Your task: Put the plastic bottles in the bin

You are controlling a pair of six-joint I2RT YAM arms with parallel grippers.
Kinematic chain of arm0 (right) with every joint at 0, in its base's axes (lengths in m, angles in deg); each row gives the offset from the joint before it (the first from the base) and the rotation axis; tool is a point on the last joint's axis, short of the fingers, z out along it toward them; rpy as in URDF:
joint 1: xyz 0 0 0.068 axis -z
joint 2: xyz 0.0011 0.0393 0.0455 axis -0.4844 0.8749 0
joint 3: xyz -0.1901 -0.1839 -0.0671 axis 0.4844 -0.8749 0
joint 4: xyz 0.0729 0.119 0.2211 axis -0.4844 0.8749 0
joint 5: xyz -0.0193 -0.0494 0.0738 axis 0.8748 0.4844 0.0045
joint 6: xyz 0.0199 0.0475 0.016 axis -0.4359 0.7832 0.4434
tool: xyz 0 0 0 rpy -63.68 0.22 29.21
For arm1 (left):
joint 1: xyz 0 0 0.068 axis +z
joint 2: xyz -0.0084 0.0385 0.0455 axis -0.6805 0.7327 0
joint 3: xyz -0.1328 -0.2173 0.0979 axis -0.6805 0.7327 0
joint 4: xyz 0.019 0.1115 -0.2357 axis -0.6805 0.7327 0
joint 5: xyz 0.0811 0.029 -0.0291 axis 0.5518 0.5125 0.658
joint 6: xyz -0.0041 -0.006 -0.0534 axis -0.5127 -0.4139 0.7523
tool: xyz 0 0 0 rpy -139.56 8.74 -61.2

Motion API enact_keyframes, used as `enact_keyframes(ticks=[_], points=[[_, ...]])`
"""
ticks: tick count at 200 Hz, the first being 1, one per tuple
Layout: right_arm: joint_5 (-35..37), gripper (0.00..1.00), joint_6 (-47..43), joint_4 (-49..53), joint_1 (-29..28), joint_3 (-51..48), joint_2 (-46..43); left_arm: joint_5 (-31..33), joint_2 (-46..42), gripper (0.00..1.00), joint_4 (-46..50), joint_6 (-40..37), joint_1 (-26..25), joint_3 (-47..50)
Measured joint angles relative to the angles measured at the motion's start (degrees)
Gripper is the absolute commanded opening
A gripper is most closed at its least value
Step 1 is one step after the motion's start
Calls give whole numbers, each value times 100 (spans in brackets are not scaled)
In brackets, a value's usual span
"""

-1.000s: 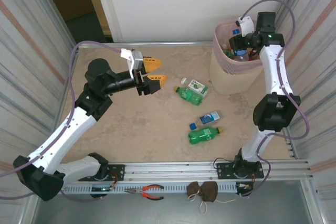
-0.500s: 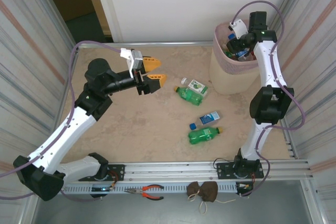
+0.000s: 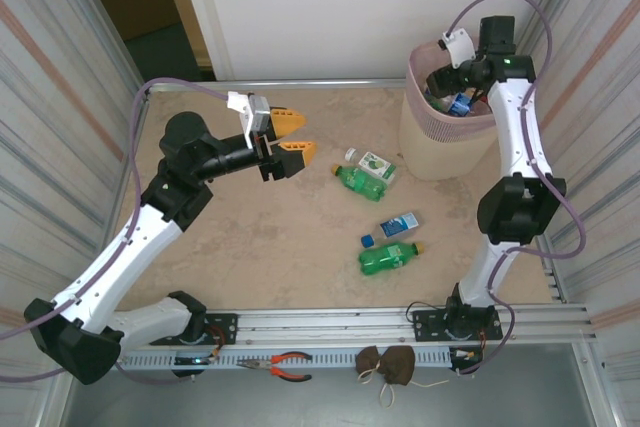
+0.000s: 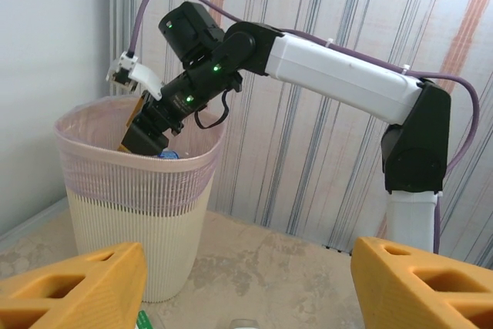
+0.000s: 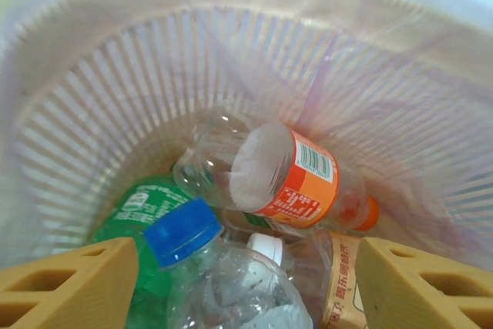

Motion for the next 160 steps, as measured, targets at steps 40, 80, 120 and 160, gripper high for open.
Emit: enact_keyframes(ticks=[40,80,120,160], points=[[-162,61,684,-111,66,-44,-341,0,-20,71,-37,52,0,28],[-164,59,1554,-339,33,-518,-850,98,-22,70,-33,129,0,28],[-162,60,1862,-496,-411,-1351,-1550,289,7,68,46,284,0,31],[-109,61,1882,-424,-1119,-1908,-2131,446,55,68,184,470,94,52]])
